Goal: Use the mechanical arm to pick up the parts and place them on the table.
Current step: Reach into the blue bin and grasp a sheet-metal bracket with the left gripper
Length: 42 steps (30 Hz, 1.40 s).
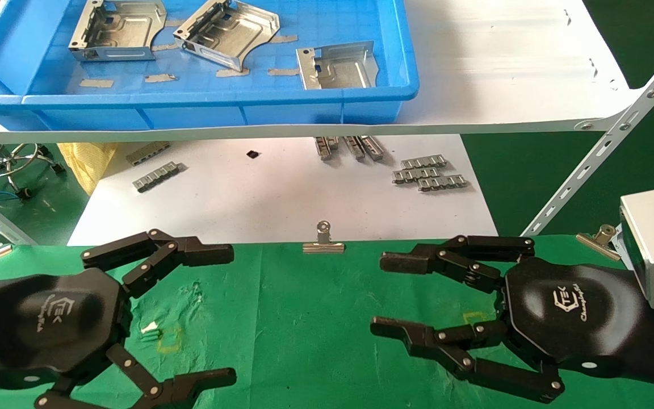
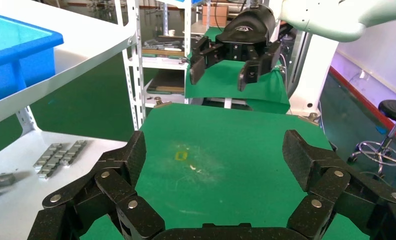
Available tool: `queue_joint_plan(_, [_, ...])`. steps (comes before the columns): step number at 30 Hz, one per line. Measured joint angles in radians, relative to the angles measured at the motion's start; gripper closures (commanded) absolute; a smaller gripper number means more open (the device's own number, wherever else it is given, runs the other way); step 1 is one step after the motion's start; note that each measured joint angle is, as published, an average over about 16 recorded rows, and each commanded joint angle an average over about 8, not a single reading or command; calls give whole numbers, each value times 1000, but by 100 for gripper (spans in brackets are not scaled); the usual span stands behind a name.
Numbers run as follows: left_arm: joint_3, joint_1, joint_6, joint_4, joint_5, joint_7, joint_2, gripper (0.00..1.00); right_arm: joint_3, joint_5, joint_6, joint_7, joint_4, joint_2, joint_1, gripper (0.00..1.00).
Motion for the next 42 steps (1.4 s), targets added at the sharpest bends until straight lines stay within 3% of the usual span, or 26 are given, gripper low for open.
queue_joint_plan(12, [-3, -26, -8, 4, 2, -5, 5, 0, 0, 0, 0, 0, 0, 0, 0, 100])
queue_joint_plan(20, [17, -192, -43, 86, 59, -37, 58, 0, 0, 0, 0, 0, 0, 0, 0, 100])
queue_joint_plan(25, [63, -384, -84, 247, 162, -50, 144, 0, 0, 0, 0, 0, 0, 0, 0, 100])
queue_joint_plan(32, [150, -658, -200, 580, 354, -26, 311, 0, 0, 0, 0, 0, 0, 0, 0, 100])
queue_joint_plan(39, [221, -843, -377, 899, 510, 21, 468, 0, 0, 0, 0, 0, 0, 0, 0, 100])
queue_joint_plan(40, [228, -860, -403, 935, 526, 26, 486, 3, 0, 0, 0, 0, 0, 0, 0, 100])
queue_joint_plan(42, [242, -890, -448, 999, 554, 34, 518, 19, 0, 0, 0, 0, 0, 0, 0, 100])
